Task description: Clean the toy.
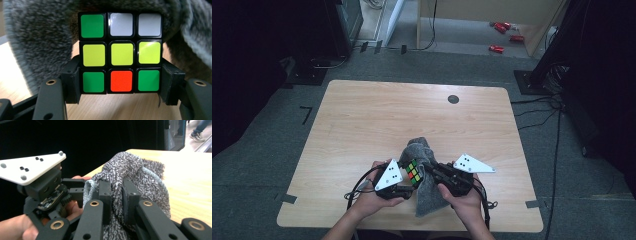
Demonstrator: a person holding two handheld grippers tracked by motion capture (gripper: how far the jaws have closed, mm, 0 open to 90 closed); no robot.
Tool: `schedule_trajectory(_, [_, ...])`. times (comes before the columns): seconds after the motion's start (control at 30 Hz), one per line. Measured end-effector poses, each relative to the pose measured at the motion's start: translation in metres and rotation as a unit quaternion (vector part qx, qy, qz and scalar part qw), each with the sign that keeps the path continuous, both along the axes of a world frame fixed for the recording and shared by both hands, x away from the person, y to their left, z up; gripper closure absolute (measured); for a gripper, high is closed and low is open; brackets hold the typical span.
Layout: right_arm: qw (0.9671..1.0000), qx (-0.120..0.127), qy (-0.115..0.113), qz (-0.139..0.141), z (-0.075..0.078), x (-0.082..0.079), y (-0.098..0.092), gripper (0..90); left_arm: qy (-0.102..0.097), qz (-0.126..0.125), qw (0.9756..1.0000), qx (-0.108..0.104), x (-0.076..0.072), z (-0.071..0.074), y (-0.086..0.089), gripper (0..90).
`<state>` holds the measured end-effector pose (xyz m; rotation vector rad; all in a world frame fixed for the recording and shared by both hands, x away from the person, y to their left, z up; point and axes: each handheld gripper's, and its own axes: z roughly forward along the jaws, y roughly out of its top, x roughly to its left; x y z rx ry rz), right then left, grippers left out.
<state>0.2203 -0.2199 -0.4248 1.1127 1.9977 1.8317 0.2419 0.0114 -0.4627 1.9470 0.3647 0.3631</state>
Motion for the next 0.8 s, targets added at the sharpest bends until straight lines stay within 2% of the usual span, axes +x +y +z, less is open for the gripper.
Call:
schedule_trajectory(0.13, [0.9997, 0.006, 0.012, -0.022, -0.007, 0.007, -0.010, 81.0, -0.002, 0.002, 1.0000, -0.004, 0.001, 0.003, 0.003, 34.8])
schedule_trajectory(0.2, [0.9996, 0.002, 0.017, -0.023, -0.011, 0.010, -0.014, 80.8, -0.004, 0.008, 1.0000, -0.001, 0.003, 0.003, 0.006, 34.8])
schedule_trajectory(0.33, [0.9994, -0.001, 0.029, -0.019, -0.013, 0.012, -0.015, 81.1, 0.004, 0.015, 0.9998, -0.009, 0.007, 0.003, 0.012, 34.8])
schedule_trajectory(0.43, [0.9996, -0.003, 0.024, -0.012, -0.009, 0.009, -0.010, 81.4, 0.008, 0.015, 0.9998, -0.012, 0.008, 0.001, 0.012, 34.9])
schedule_trajectory(0.53, [0.9998, 0.004, 0.019, 0.005, -0.004, 0.005, -0.004, 81.4, 0.008, 0.010, 0.9999, -0.004, 0.005, -0.001, 0.006, 34.9])
schedule_trajectory(0.63, [0.9998, -0.001, 0.006, 0.016, 0.000, 0.001, 0.002, 81.4, 0.004, 0.002, 1.0000, 0.000, 0.001, -0.002, 0.000, 34.8])
schedule_trajectory(0.8, [1.0000, -0.002, 0.004, -0.007, -0.003, 0.005, -0.004, 81.6, -0.003, 0.003, 1.0000, -0.003, 0.000, 0.002, 0.002, 34.9])
